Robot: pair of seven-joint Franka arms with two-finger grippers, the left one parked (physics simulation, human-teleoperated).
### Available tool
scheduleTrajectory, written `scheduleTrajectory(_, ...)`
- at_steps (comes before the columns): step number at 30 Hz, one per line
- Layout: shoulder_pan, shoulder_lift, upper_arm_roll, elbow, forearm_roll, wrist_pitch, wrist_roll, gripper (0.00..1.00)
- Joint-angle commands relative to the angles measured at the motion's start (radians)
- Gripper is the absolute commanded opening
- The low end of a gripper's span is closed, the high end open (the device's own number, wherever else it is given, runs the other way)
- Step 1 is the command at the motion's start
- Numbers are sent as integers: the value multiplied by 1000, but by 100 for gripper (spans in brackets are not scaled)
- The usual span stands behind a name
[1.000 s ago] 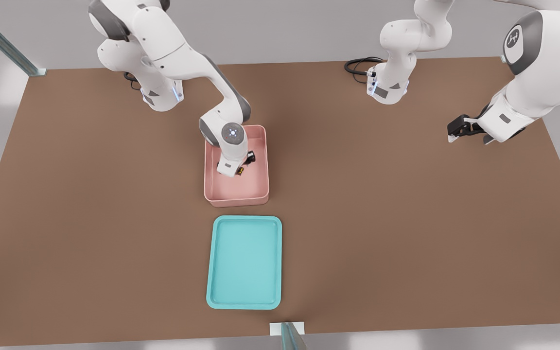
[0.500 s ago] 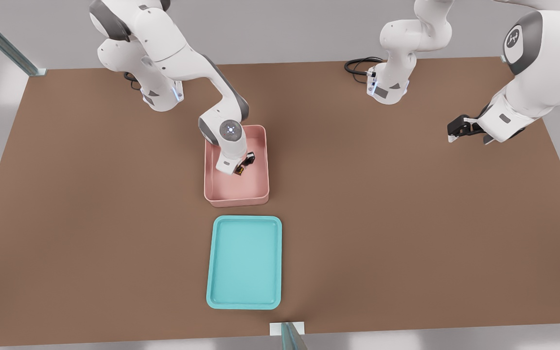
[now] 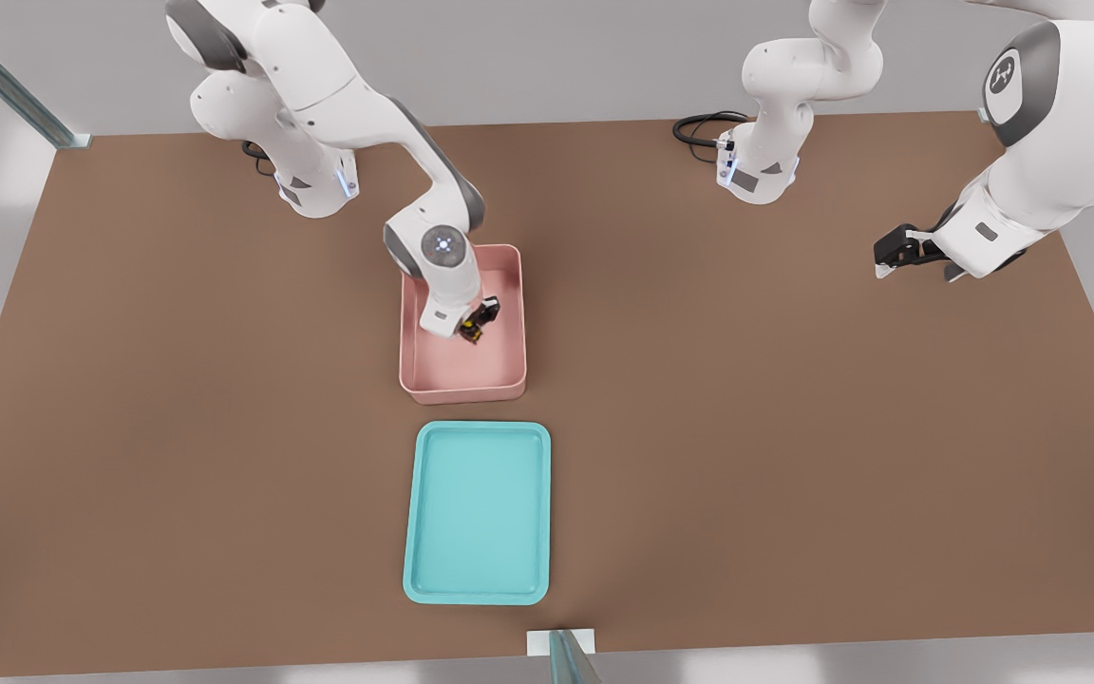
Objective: The left arm remains still, and the right arm places the button from the box into the tray
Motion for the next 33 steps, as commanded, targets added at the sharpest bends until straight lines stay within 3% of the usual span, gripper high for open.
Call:
scheduleTrajectory(1, -17, -59, -1, 24, -18, -120, 39, 35)
scheduleTrajectory(5, -134, -76, -4, 305, -18, -365, -7, 35)
scheduleTrajectory(12, -249, 470, -6, 1025, 31, -399, -24, 35)
scheduleTrajectory(15, -267, 614, -10, 1081, 28, -214, -23, 35)
scheduleTrajectory(18, -269, 653, -12, 1086, 29, -177, -20, 37)
scheduleTrajectory(19, -269, 657, -10, 1088, 29, -174, -16, 85)
scheduleTrajectory(20, -267, 651, -9, 1088, 31, -174, -16, 100)
scheduleTrajectory(26, -289, 604, -6, 1072, 29, -210, -26, 100)
scheduleTrajectory(29, -366, 378, -15, 1071, 14, -646, -220, 100)
scheduleTrajectory(33, -528, 82, -17, 997, 15, -976, -279, 100)
